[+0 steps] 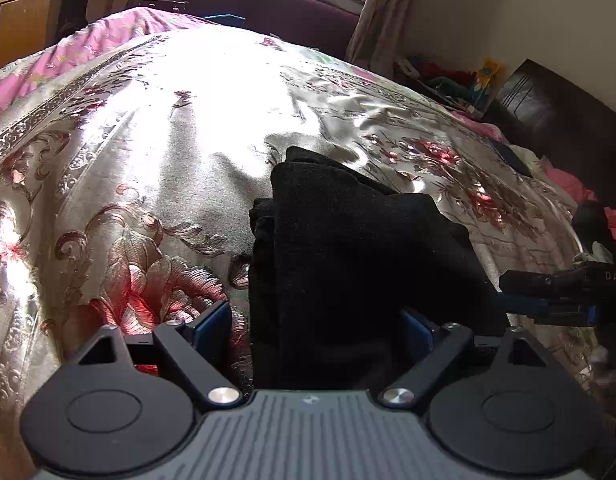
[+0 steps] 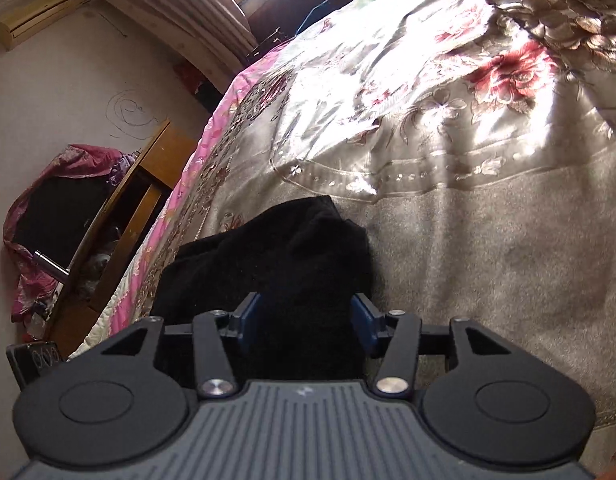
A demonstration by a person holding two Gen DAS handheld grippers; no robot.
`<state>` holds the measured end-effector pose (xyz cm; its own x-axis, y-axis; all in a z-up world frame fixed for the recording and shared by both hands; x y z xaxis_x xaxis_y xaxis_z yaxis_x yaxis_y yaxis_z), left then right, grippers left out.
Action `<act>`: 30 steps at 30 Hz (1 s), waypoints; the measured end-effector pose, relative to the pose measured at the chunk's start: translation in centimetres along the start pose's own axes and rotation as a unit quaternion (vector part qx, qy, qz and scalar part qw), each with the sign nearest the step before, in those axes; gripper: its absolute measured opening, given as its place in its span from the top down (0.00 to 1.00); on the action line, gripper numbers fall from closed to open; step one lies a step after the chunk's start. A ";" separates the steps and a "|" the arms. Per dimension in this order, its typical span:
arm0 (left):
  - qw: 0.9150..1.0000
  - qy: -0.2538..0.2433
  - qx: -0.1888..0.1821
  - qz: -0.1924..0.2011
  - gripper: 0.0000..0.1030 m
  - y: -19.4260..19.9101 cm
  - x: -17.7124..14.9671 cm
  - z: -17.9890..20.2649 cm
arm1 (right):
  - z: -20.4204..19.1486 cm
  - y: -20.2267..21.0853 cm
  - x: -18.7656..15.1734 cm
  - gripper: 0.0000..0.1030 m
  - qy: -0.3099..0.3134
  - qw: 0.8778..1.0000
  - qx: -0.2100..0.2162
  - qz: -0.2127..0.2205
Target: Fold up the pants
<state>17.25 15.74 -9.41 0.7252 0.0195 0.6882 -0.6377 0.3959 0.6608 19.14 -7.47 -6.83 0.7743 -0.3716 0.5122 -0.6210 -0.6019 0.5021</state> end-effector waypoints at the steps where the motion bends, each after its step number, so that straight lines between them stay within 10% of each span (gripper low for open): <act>1: 1.000 -0.007 0.004 0.002 0.02 -0.1 0.0 0.3 | 0.0 -0.6 -0.5 0.39 -0.005 1.000 0.004 -0.002; 10: 1.000 -0.001 -0.006 0.023 0.08 -3.4 2.9 2.2 | 2.4 -4.0 3.2 0.70 -0.028 0.999 -0.021 0.007; 19: 0.999 -0.043 -0.006 0.021 0.08 -5.2 4.7 3.8 | 4.3 -3.3 5.8 0.71 -0.014 0.998 -0.052 0.021; 30: 0.989 -0.066 0.130 0.025 0.06 0.8 3.6 2.1 | 0.7 1.6 4.1 0.67 0.081 0.985 -0.126 0.083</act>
<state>18.78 14.17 -5.79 0.6625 -0.0937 0.7432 -0.7289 0.1479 0.6684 21.43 -10.45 -4.46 0.6421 -0.3211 0.6961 -0.7642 -0.3404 0.5478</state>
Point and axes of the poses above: each gripper's, at about its wrist camera, not at the fingertips, and y roughly against the way its jaws point, z to its right, x to its top, the point moved 10 cm from there along -y, roughly the way its jaws point, and after that the axes turned 4 degrees about x, right-handed, at the moved point
